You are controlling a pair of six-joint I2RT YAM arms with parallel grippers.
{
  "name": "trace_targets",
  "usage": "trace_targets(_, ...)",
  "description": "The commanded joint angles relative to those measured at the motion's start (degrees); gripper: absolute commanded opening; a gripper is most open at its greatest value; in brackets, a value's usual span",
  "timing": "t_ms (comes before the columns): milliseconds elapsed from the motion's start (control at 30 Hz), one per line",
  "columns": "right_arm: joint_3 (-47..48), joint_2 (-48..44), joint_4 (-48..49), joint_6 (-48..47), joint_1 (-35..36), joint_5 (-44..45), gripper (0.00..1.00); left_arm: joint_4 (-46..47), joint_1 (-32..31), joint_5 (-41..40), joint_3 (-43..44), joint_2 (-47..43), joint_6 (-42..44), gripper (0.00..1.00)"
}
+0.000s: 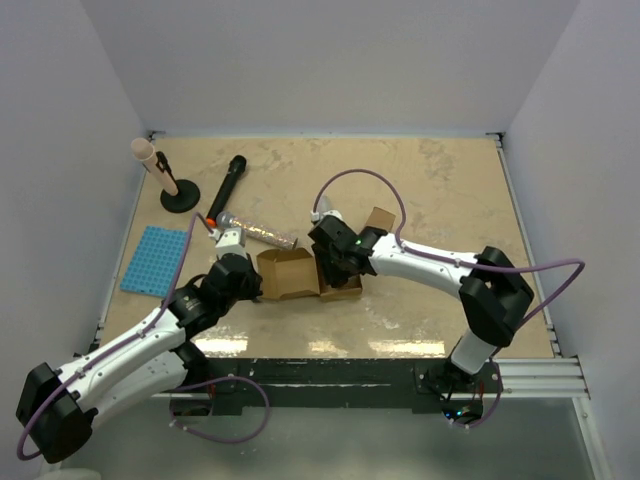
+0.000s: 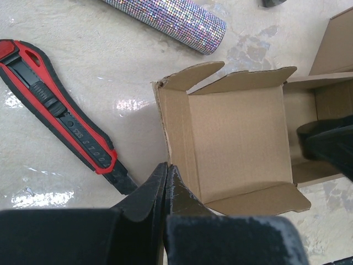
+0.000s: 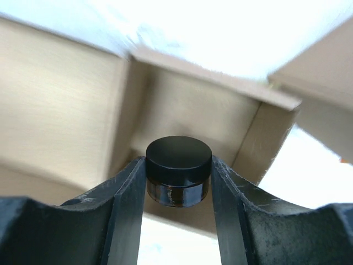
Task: Unpack the express box
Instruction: Pick up the product from the express box, then place the product at the center of the board.
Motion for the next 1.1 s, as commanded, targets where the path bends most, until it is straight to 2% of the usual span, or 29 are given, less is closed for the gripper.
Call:
trace_targets(0,7.6,-5.0,-1.7,-0.2,0.2,2.4,0.18,1.7,0.1,0.2,-0.2,0.2,-0.3,0.0)
trace_targets(167,16.2,-5.9,-5.0,-3.0,-1.0,5.5,0.17,1.6,0.1,0.2,-0.1,0.5,-0.3,0.0)
trace_targets(333,24.0,-2.7,-2.4,-6.2,-5.8,3.8,0.14,1.6,0.1,0.5,0.1,0.8,-0.2,0.0)
trace_targets(433,30.6,3.7,0.1,-7.8,-9.1,1.8,0.13,1.5,0.1,1.2,0.2,1.0,-0.2,0.0)
trace_targets(600,35.7,15.5,5.5,-8.0,-11.4,0.1,0.11,1.0,0.1,3.2,0.2,0.7,0.0,0.0)
trace_targets(733,41.0,22.3,6.9,-7.7,-14.0,1.7,0.1,0.1,0.1,3.4,-0.1,0.1,-0.1,0.0)
trace_targets(867,42.4,25.5,9.0,-7.0,-16.4,1.2,0.09,0.1,0.1,3.0,-0.3,-0.3,-0.2,0.0)
trace_targets(933,40.2,24.9,11.2,-6.8,-17.0,1.7,0.08,0.3,0.1,2.9,-0.3,0.2,-0.1,0.0)
trace_targets(1067,32.7,22.0,23.9,-6.5,-17.4,5.5,0.07,1.9,0.1,3.7,-0.9,1.2,0.1,0.0)
